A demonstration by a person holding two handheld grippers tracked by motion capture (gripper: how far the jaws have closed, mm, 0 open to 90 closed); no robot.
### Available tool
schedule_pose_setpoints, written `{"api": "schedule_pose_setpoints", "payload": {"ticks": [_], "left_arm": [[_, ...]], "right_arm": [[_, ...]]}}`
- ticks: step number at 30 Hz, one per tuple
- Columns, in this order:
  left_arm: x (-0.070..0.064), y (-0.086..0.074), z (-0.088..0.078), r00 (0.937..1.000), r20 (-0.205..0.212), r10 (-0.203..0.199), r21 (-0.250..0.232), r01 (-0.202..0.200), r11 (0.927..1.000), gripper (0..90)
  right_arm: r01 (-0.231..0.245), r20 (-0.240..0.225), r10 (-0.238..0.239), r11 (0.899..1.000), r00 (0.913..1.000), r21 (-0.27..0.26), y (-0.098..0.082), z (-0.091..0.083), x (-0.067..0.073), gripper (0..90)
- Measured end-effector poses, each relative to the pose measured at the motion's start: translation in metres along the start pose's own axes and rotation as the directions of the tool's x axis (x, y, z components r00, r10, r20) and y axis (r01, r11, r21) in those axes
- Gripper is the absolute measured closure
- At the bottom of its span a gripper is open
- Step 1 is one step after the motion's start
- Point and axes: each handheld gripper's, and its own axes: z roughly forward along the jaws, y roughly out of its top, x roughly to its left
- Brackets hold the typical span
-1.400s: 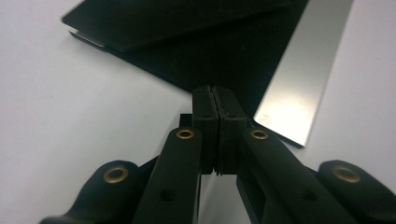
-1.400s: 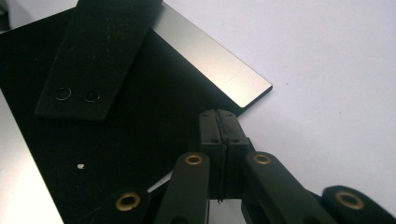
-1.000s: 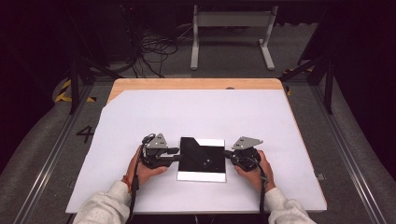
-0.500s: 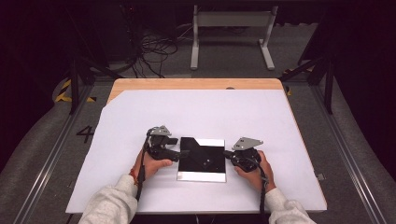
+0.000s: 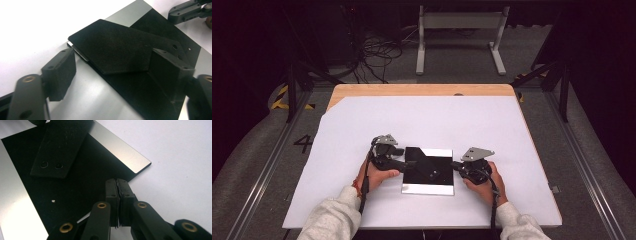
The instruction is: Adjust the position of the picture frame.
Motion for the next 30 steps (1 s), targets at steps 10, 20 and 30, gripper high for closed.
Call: {"api": "schedule_pose_setpoints", "payload": {"ticks": [10,20,30], "left_arm": [[-0.001,0.001,0.003,0.9988,0.046,-0.017,-0.011,0.018,0.9998,17.7],[0.000,0.000,0.000,0.9970,0.073,-0.027,-0.048,0.030,0.9984,20.3],[0.009,-0.002,-0.008,0.9999,-0.009,-0.011,-0.050,0.011,0.9987,24.6]], "right_arm": [[-0.001,-0.002,0.001,1.000,1.0000,-0.002,0.000,0.000,0.000,88.7],[0.003,-0.005,-0.003,1.000,1.0000,-0.009,-0.001,-0.001,0.000,88.6],[0.003,-0.005,-0.003,1.000,1.0000,-0.008,-0.001,-0.001,0.000,88.1]]}}
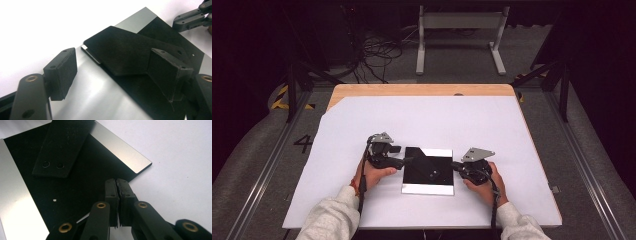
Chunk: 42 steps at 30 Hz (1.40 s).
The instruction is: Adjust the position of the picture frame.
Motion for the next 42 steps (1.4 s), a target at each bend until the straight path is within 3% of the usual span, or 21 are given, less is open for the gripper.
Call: {"api": "schedule_pose_setpoints", "payload": {"ticks": [2,4,7,15,17,19,20,25,26,27,29,32,37,39,42], "left_arm": [[0.001,0.000,0.001,0.9999,0.011,-0.008,0.004,0.008,1.0000,24.1],[-0.001,0.001,0.004,0.9988,0.045,0.019,0.030,-0.020,0.9993,21.4],[-0.004,0.002,0.007,0.9989,0.038,0.028,0.043,-0.029,0.9987,19.0],[-0.004,0.005,0.012,0.9960,0.090,-0.008,0.045,0.004,0.9990,15.4],[-0.003,0.006,0.013,0.9939,0.102,-0.041,0.039,0.038,0.9985,13.0],[-0.002,0.006,0.012,0.9939,0.096,-0.054,0.037,0.051,0.9980,14.5],[0.000,0.005,0.011,0.9914,0.096,-0.088,0.031,0.086,0.9958,18.6],[0.000,0.006,0.007,0.9952,0.064,-0.074,0.051,0.070,0.9962,31.3],[0.000,0.006,0.006,0.9981,0.041,-0.047,0.061,0.044,0.9972,31.3],[0.000,0.007,0.005,0.9994,0.026,-0.022,0.069,0.021,0.9974,41.3],[0.001,0.007,0.004,0.9996,0.025,-0.011,0.070,0.009,0.9975,45.8],[0.001,0.010,-0.008,0.9965,-0.016,0.082,0.067,-0.081,0.9945,63.1],[0.004,0.009,-0.010,0.9929,-0.033,0.114,0.083,-0.111,0.9903,78.5],[0.002,0.007,-0.006,0.9830,-0.064,0.172,0.137,-0.162,0.9772,85.5],[-0.001,0.006,-0.002,0.9774,-0.064,0.201,0.152,-0.190,0.9699,89.2]], "right_arm": [[-0.001,-0.002,0.001,1.000,1.0000,0.000,0.000,0.000,0.000,88.1],[-0.001,-0.003,0.001,1.000,1.0000,0.000,0.000,0.000,0.000,88.4],[-0.003,-0.005,0.003,1.000,1.0000,0.000,0.000,0.000,-0.001,88.5],[-0.006,-0.010,0.006,1.000,0.9999,-0.001,0.000,0.000,-0.001,88.6],[-0.005,-0.010,0.005,1.000,0.9999,-0.001,0.000,0.000,-0.001,88.6],[-0.005,-0.010,0.005,1.000,0.9999,-0.001,0.000,0.000,-0.001,88.6],[-0.004,-0.006,0.004,1.000,1.0000,0.000,0.000,0.000,-0.001,88.6],[0.000,-0.006,0.000,1.000,1.0000,0.000,0.000,0.000,0.000,88.4],[0.000,-0.008,0.000,1.000,1.0000,0.001,0.000,0.000,0.000,88.4],[0.001,-0.008,-0.001,1.000,1.0000,0.001,0.000,0.000,-0.001,88.4],[-0.001,-0.009,0.001,1.000,1.0000,0.000,0.000,0.000,-0.001,88.4],[0.004,-0.010,-0.004,1.000,0.9999,0.001,0.000,0.000,0.000,88.7],[0.004,-0.013,-0.004,1.000,0.9999,0.005,0.000,0.000,0.000,90.0],[0.005,-0.016,-0.005,1.000,0.9999,0.005,0.000,0.000,0.000,90.0],[0.002,-0.012,-0.002,1.000,0.9999,0.007,0.000,0.000,0.000,90.0]]}}
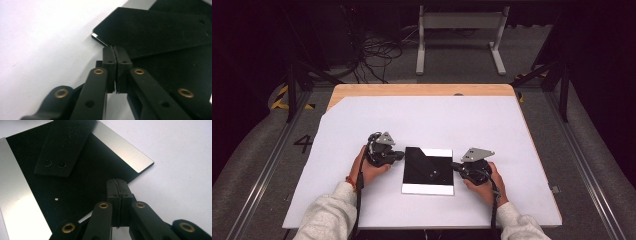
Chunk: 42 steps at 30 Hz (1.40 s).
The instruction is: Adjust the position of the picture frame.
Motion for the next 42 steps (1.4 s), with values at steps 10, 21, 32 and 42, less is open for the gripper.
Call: {"api": "schedule_pose_setpoints", "payload": {"ticks": [10,21,32,42], "left_arm": [[-0.0028,-0.0004,0.0009,0.9995,-0.017,0.025,-0.004,-0.025,0.9997,90.0],[-0.0038,-0.0009,0.0000,0.9989,-0.022,0.043,0.000,-0.043,0.9991,90.0],[-0.0018,-0.0032,-0.0027,0.9982,-0.027,0.054,0.006,-0.053,0.9986,90.0],[-0.0013,-0.0032,-0.0043,0.9960,-0.049,0.075,0.018,-0.074,0.9971,90.0]], "right_arm": [[-0.010,-0.005,0.010,1.000,0.9999,0.002,0.0004,0.0004,-0.0011,90.0],[-0.021,-0.016,0.021,1.000,0.9997,0.004,0.0011,0.0012,-0.0027,90.0],[-0.005,-0.022,0.005,1.000,0.9998,0.003,0.0027,0.0035,-0.0012,90.0],[0.008,-0.027,-0.008,1.000,0.9996,0.003,0.0026,0.0036,0.0001,90.0]]}}
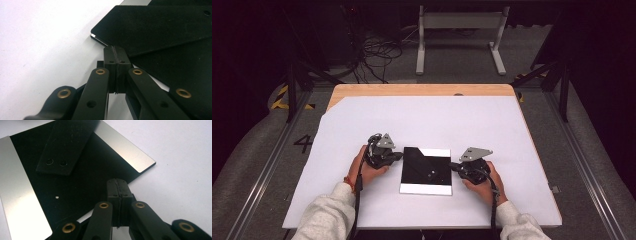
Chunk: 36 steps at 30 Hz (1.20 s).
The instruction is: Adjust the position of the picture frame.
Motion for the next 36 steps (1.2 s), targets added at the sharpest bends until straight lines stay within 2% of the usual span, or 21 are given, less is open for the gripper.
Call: {"api": "schedule_pose_setpoints", "payload": {"ticks": [16,19,27,29,31,36], "left_arm": [[0.0009,-0.0010,0.0000,1.0000,0.004,0.007,-0.005,-0.007,1.0000,90.0],[-0.0004,-0.0002,-0.0004,0.9998,-0.007,0.016,0.002,-0.016,0.9999,90.0],[-0.0020,0.0007,-0.0019,0.9984,-0.040,0.040,0.021,-0.040,0.9990,90.0],[-0.0014,0.0005,-0.0026,0.9983,-0.044,0.038,0.019,-0.038,0.9991,90.0],[0.0003,-0.0004,-0.0041,0.9994,-0.029,0.019,0.005,-0.019,0.9998,90.0],[-0.0066,0.0022,-0.0072,0.9968,-0.043,0.067,0.029,-0.066,0.9974,90.0]], "right_arm": [[-0.007,-0.006,0.007,1.000,1.0000,-0.001,-0.0001,0.0000,-0.0008,90.0],[-0.031,-0.015,0.031,1.000,0.9994,0.000,0.0003,0.0004,-0.0019,90.0],[-0.021,-0.013,0.021,1.000,0.9997,0.000,0.0005,0.0006,-0.0013,90.0],[-0.021,-0.013,0.021,1.000,0.9997,0.000,0.0005,0.0006,-0.0013,90.0],[-0.021,-0.012,0.021,1.000,0.9997,0.000,0.0005,0.0007,-0.0012,90.0],[-0.017,-0.012,0.017,1.000,0.9998,0.001,0.0007,0.0007,-0.0011,90.0]]}}
